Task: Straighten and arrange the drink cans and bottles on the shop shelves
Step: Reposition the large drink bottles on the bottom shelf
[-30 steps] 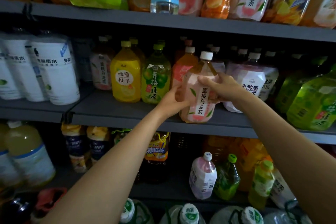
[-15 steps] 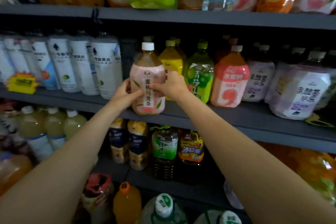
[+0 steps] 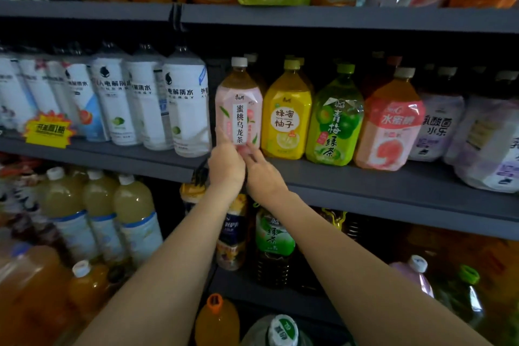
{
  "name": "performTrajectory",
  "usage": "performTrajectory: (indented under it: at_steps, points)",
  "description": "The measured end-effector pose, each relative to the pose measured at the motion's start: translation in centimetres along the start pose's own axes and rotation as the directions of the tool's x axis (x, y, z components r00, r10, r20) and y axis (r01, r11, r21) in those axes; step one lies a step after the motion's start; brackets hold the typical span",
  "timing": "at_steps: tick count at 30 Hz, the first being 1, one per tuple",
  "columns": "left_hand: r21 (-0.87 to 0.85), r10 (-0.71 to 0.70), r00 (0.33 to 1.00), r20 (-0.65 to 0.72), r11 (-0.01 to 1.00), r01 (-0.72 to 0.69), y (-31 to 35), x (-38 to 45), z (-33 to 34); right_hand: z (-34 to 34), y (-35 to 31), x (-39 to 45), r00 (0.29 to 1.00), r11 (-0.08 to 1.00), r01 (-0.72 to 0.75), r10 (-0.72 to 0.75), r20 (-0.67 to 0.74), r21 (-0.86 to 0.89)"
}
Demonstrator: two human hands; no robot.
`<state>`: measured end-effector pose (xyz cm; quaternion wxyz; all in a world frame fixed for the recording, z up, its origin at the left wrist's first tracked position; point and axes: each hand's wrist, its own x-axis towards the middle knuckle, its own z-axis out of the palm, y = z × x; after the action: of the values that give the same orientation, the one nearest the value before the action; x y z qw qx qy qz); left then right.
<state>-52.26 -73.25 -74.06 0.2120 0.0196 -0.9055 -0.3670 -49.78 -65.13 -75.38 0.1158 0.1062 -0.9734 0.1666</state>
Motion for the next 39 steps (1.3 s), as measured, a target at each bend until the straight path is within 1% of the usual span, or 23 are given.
performTrajectory:
  at_steps: [2, 5, 6, 8, 9, 10, 12, 13, 15, 17, 18, 20, 22, 23, 25, 27, 29, 31, 32, 34, 36, 38, 39]
  points:
    - [0.058, 0.045, 0.99, 0.134, 0.997, -0.053, -0.5, -0.4, 1.5, 0.3, 0.5, 0.7, 0.998, 0.998, -0.046, 0.047, 0.044, -0.036]
    - [0.195, -0.033, 0.955, 0.295, 0.98, -0.027, -1.1, 0.6, 1.2, 0.3, 0.5, 1.4, 0.995, 0.995, -0.067, 0.071, 0.065, -0.07]
    - [0.202, -0.064, 0.939, 0.338, 0.979, -0.006, -1.4, 0.8, 1.1, 0.3, 0.5, 1.4, 0.994, 0.993, -0.074, 0.081, 0.076, -0.09]
    - [0.215, -0.044, 0.927, 0.373, 0.976, -0.041, -1.6, 0.4, 0.7, 0.1, 0.5, 1.8, 0.989, 0.993, -0.091, 0.1, 0.109, -0.081]
    - [0.207, -0.012, 0.938, 0.347, 0.976, -0.064, -1.6, -0.1, 0.4, 0.0, 0.5, 1.9, 0.988, 0.994, -0.097, 0.103, 0.116, -0.055]
    - [0.178, 0.014, 0.962, 0.274, 0.982, -0.064, -1.5, -0.7, 0.3, 0.0, 0.5, 1.9, 0.99, 0.996, -0.091, 0.093, 0.11, -0.024]
    - [0.144, 0.07, 0.996, 0.049, 0.987, -0.076, -1.3, -2.4, 0.1, -0.4, 0.6, 0.9, 0.998, 0.996, -0.03, 0.026, 0.056, 0.083]
    - [0.145, 0.125, 0.992, -0.035, 0.982, -0.119, -1.2, -3.5, 0.2, -0.6, 0.7, -0.1, 1.0, 0.99, 0.025, -0.025, -0.001, 0.139]
    - [0.108, 0.3, 0.946, -0.123, 0.952, -0.288, -1.1, -5.9, 0.9, -1.6, 1.7, -2.7, 0.983, 0.978, 0.132, -0.108, -0.149, 0.16]
    - [0.063, 0.51, 0.849, -0.137, 0.86, -0.506, -0.3, -8.2, 2.1, -3.5, 3.7, -6.0, 0.954, 0.98, 0.182, -0.156, -0.254, 0.079]
    - [0.071, 0.601, 0.791, -0.119, 0.799, -0.597, 0.2, -9.4, 2.9, -4.6, 4.9, -7.6, 0.951, 0.983, 0.181, -0.166, -0.263, 0.037]
    - [0.079, 0.711, 0.703, -0.021, 0.702, -0.708, 1.7, -11.8, 5.2, -6.3, 7.9, -10.6, 0.972, 0.991, 0.119, -0.128, -0.199, -0.055]
    - [0.034, 0.747, 0.651, 0.131, 0.653, -0.756, 3.1, -14.2, 7.9, -7.3, 11.1, -13.2, 0.998, 0.988, -0.009, -0.001, -0.068, -0.152]
    - [-0.01, 0.748, 0.631, 0.205, 0.646, -0.763, 3.9, -15.3, 9.2, -7.7, 12.4, -14.4, 0.998, 0.982, -0.057, 0.056, -0.011, -0.178]
    - [-0.086, 0.738, 0.598, 0.314, 0.649, -0.756, 5.7, -16.9, 10.8, -7.9, 14.7, -16.8, 0.993, 0.978, -0.098, 0.109, 0.051, -0.185]
    - [-0.113, 0.734, 0.572, 0.367, 0.645, -0.755, 6.9, -18.0, 12.3, -7.6, 16.4, -18.3, 0.984, 0.958, -0.119, 0.15, 0.1, -0.261]
    - [-0.139, 0.729, 0.545, 0.414, 0.642, -0.754, 7.3, -19.3, 13.6, -6.6, 17.9, -19.4, 0.963, 0.944, -0.131, 0.193, 0.185, -0.302]
    - [-0.101, 0.662, 0.53, 0.53, 0.67, -0.736, 7.0, -20.3, 15.1, -5.1, 20.5, -20.6, 0.937, 0.935, -0.172, 0.252, 0.241, -0.312]
    - [-0.071, 0.601, 0.512, 0.614, 0.688, -0.723, 6.7, -20.7, 15.9, -4.3, 22.1, -21.2, 0.913, 0.92, -0.211, 0.306, 0.269, -0.329]
    - [-0.028, 0.457, 0.445, 0.77, 0.721, -0.693, 6.7, -21.1, 16.8, -2.8, 25.4, -22.1, 0.834, 0.871, -0.354, 0.459, 0.305, -0.342]
    - [-0.028, 0.385, 0.417, 0.823, 0.762, -0.647, 6.7, -21.5, 17.3, -1.3, 27.4, -22.3, 0.776, 0.842, -0.481, 0.539, 0.329, -0.244]
    - [-0.033, 0.351, 0.416, 0.839, 0.795, -0.605, 6.6, -21.8, 17.4, 0.1, 28.0, -22.1, 0.767, 0.819, -0.566, 0.566, 0.302, -0.097]
    - [-0.026, 0.342, 0.414, 0.844, 0.795, -0.606, 6.4, -21.9, 17.5, 0.7, 27.9, -22.1, 0.776, 0.811, -0.581, 0.577, 0.257, -0.066]
